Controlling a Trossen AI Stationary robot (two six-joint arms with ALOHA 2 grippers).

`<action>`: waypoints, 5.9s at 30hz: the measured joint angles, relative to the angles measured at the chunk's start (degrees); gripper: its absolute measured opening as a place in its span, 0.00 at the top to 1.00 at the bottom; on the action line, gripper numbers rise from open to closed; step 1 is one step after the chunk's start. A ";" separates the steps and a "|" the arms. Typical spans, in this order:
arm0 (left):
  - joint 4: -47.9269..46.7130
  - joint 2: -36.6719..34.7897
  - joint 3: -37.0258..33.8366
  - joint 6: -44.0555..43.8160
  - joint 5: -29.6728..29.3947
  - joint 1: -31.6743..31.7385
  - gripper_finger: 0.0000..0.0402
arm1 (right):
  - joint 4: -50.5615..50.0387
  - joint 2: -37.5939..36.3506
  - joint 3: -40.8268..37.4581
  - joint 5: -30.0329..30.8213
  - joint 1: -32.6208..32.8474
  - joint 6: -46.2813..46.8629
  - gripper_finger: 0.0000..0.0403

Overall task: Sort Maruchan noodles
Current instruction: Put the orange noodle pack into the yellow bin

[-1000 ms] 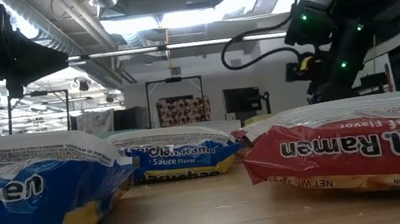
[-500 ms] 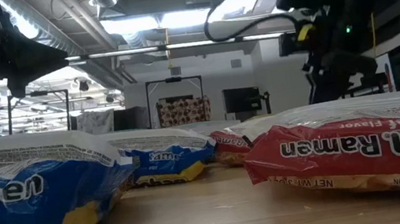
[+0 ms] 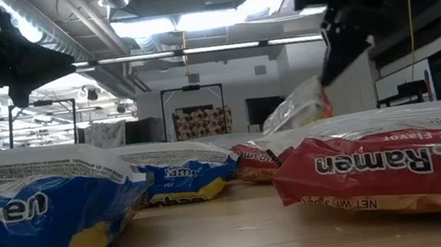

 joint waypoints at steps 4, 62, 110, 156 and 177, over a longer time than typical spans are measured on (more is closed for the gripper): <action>-0.58 0.02 0.00 0.00 0.02 0.02 0.78 | -1.49 -0.83 1.53 1.10 -2.13 -1.10 1.00; -2.57 0.00 0.00 -0.02 1.51 0.02 0.78 | 17.99 4.20 -16.73 -26.31 -23.40 -17.08 0.25; -3.87 0.02 0.00 -0.41 1.95 0.01 0.78 | 3.88 3.89 2.65 -23.39 -25.63 -22.82 1.00; -3.98 0.02 0.00 -0.50 3.26 0.00 0.78 | 0.48 3.80 22.57 -25.96 -58.12 -24.18 1.00; -3.99 0.02 0.00 -0.61 3.43 0.01 0.78 | 5.39 4.28 16.41 -18.40 -50.20 -16.90 1.00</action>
